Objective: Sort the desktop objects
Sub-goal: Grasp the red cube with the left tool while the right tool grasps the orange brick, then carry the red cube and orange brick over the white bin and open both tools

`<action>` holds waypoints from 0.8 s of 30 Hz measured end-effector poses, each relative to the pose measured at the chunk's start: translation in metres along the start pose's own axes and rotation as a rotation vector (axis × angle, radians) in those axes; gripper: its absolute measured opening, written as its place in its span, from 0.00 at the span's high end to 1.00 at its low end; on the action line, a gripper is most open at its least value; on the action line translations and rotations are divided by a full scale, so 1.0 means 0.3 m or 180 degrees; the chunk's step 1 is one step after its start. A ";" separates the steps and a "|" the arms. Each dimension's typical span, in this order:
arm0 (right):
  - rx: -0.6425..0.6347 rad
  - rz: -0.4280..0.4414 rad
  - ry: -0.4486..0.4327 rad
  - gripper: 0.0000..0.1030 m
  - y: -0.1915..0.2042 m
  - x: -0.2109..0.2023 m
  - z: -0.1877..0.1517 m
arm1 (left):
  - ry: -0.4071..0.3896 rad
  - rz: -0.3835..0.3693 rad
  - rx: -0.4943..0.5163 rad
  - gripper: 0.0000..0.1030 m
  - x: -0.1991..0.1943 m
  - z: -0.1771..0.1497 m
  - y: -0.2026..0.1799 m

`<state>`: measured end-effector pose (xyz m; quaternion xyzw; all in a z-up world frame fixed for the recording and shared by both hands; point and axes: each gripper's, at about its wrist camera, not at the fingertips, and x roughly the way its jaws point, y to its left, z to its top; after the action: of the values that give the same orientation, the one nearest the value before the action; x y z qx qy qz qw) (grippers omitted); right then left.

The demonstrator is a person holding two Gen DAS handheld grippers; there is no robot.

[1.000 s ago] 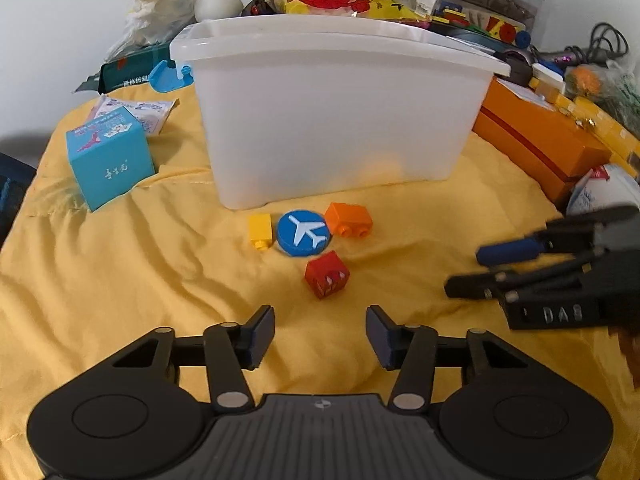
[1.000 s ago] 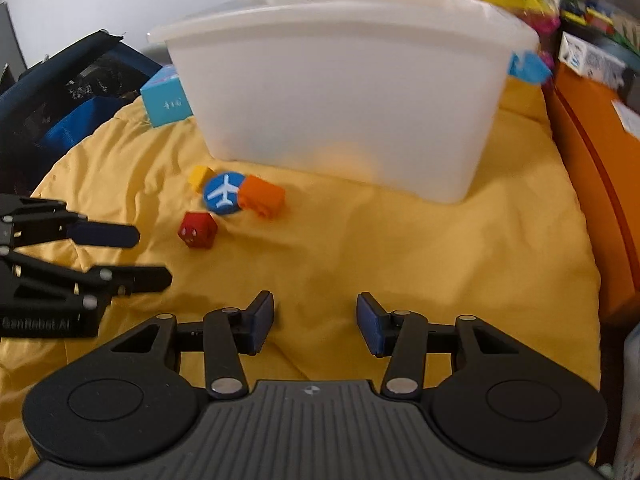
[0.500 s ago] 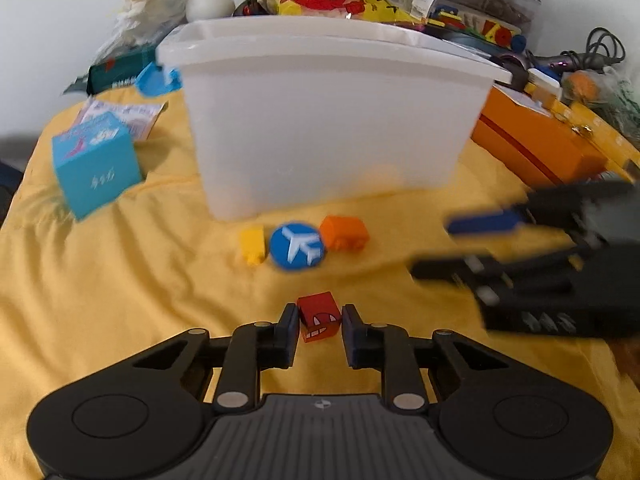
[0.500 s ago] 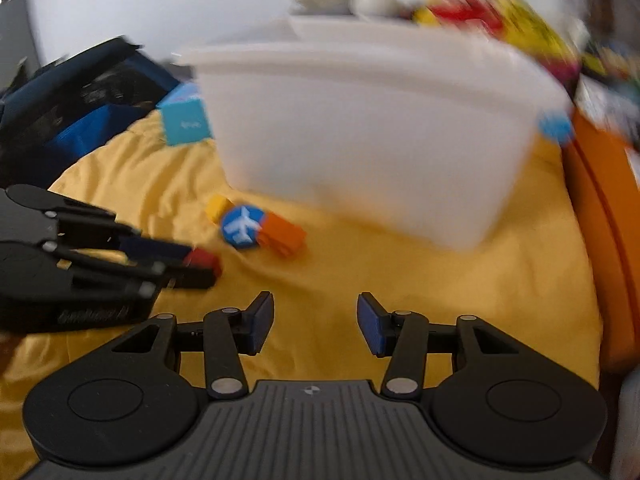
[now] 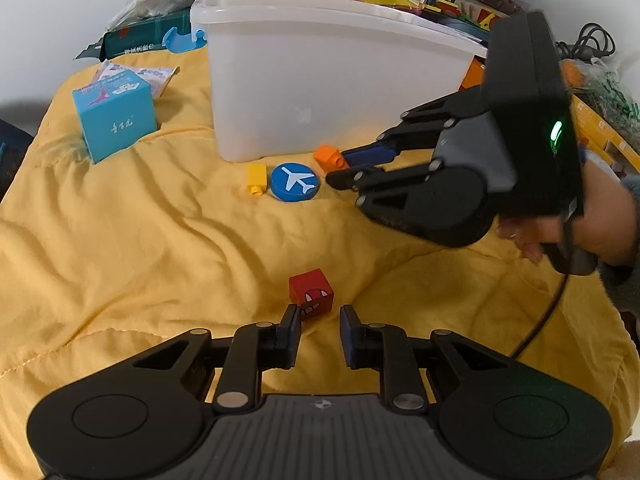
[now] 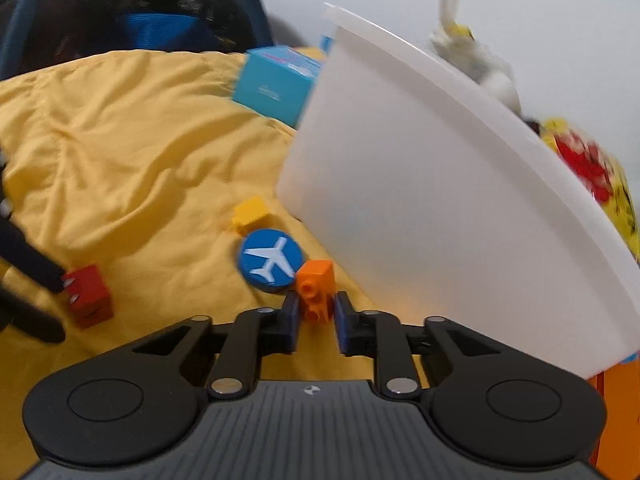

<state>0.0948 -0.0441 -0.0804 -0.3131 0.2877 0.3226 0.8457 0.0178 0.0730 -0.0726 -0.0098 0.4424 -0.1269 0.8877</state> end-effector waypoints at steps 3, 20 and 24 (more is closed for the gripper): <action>0.0465 0.0094 0.0020 0.82 -0.048 -0.084 0.006 | -0.0056 0.0060 0.0024 0.76 0.004 0.005 -0.001; 0.1559 0.0704 0.1213 0.82 -0.102 -0.216 -0.203 | -0.0079 0.0230 0.0163 0.73 0.072 0.045 0.007; 0.1581 0.0591 0.1098 0.81 -0.090 -0.207 -0.190 | -0.0102 0.0241 0.0210 0.64 0.067 0.052 0.001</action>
<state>0.0593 -0.1237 -0.0647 -0.1195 0.5242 0.2604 0.8019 0.0418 0.0672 -0.0790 0.0341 0.4237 -0.1076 0.8987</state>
